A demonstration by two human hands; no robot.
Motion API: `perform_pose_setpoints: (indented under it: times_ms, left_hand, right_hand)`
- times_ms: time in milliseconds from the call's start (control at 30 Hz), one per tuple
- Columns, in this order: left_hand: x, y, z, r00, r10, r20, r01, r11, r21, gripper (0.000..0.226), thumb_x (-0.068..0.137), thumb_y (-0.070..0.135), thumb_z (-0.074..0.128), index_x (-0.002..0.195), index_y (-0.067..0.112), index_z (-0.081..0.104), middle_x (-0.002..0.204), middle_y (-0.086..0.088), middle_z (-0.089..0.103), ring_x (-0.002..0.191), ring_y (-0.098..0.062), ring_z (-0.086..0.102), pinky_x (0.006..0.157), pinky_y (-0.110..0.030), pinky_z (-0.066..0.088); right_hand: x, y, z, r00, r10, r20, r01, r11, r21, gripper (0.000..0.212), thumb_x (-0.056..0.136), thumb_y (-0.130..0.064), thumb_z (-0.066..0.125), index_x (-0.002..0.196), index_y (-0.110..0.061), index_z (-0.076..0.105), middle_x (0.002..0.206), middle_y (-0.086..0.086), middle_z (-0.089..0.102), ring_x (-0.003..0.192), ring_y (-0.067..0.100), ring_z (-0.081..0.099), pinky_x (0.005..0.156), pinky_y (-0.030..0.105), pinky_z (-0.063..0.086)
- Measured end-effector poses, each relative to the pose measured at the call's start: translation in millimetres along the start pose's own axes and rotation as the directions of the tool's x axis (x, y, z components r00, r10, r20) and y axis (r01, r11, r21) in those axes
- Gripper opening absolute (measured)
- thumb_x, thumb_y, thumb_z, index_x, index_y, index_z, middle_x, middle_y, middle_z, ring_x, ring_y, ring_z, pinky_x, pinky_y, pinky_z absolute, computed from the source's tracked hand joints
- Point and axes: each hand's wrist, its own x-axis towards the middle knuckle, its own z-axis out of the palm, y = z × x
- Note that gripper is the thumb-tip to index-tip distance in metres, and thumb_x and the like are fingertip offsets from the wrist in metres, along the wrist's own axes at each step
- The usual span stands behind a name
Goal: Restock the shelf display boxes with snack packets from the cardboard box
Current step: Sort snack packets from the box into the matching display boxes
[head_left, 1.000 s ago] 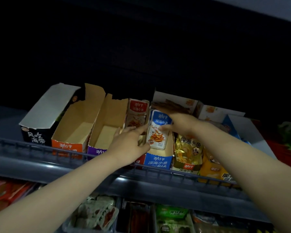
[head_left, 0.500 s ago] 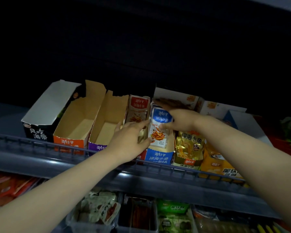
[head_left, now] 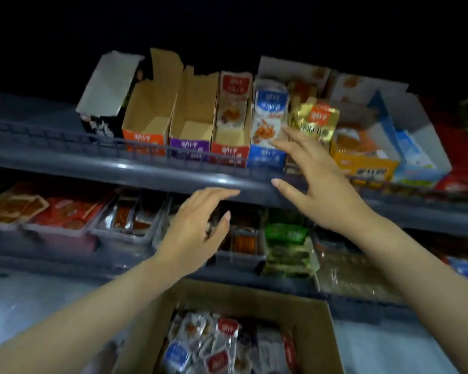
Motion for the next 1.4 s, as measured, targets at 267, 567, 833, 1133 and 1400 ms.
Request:
perform_pose_setpoints:
  times_ms: [267, 567, 833, 1133, 1400]
  left_hand:
    - [-138.4, -68.0, 24.8, 0.902, -0.356, 0.243, 0.275, 0.910, 0.309, 0.067, 0.089, 0.058, 0.031, 0.146, 0.023, 0.032, 0.148, 0.005, 0.037, 0.137, -0.015, 0.034, 0.111, -0.027, 0.022]
    - [-221.9, -112.0, 31.3, 0.716, -0.659, 0.231, 0.517, 0.722, 0.459, 0.088, 0.090, 0.058, 0.045, 0.152, 0.017, -0.002, 0.161, -0.002, 0.008, 0.144, -0.023, 0.021, 0.116, -0.038, 0.020]
    - [-231.9, -129.3, 36.0, 0.692, -0.664, 0.284, 0.497, 0.723, 0.480, 0.087, 0.091, 0.055, 0.048, 0.152, 0.020, -0.003, 0.160, -0.002, 0.013, 0.144, -0.021, 0.020, 0.116, -0.033, 0.013]
    - [-231.6, -133.1, 44.6, 0.681, -0.691, 0.241, 0.560, 0.704, 0.436, 0.086, 0.088, 0.054, 0.053, 0.152, 0.023, 0.004, 0.157, -0.001, 0.023, 0.141, -0.022, 0.029, 0.115, -0.036, 0.023]
    - [-232.1, -133.1, 46.2, 0.679, -0.701, 0.221, 0.596, 0.701, 0.392, 0.087, 0.087, 0.054, 0.054, 0.152, 0.026, 0.004, 0.156, -0.002, 0.026, 0.140, -0.022, 0.031, 0.114, -0.038, 0.025]
  right_hand:
    - [-112.5, -56.1, 129.7, 0.948, 0.044, 0.314, -0.196, 0.860, 0.472, 0.048, 0.092, -0.038, 0.059, 0.137, -0.032, 0.044, 0.147, -0.018, 0.029, 0.135, -0.005, 0.026, 0.109, 0.013, 0.021]
    - [-233.6, -67.5, 322.1, 0.290, 0.177, 0.940, -0.794, 0.594, 0.133, 0.066, 0.087, -0.035, 0.067, 0.142, -0.014, 0.037, 0.141, 0.001, 0.045, 0.127, 0.018, 0.047, 0.098, 0.022, 0.040]
    - [-270.5, -90.4, 387.0, 0.157, 0.296, 0.942, -0.842, 0.539, -0.029, 0.063, 0.085, -0.037, 0.068, 0.139, -0.017, 0.042, 0.140, 0.004, 0.051, 0.124, 0.022, 0.050, 0.100, 0.029, 0.042]
    - [-292.8, -113.4, 408.3, 0.257, 0.488, 0.834, -0.843, 0.535, -0.053, 0.071, 0.074, -0.045, 0.071, 0.136, -0.024, 0.044, 0.138, 0.004, 0.042, 0.129, 0.024, 0.041, 0.106, 0.031, 0.036]
    - [-294.0, -111.6, 424.9, 0.191, 0.479, 0.857, -0.793, 0.590, -0.153, 0.029, 0.086, -0.030, 0.063, 0.113, -0.020, 0.068, 0.118, 0.004, 0.066, 0.111, 0.022, 0.061, 0.091, 0.025, 0.047]
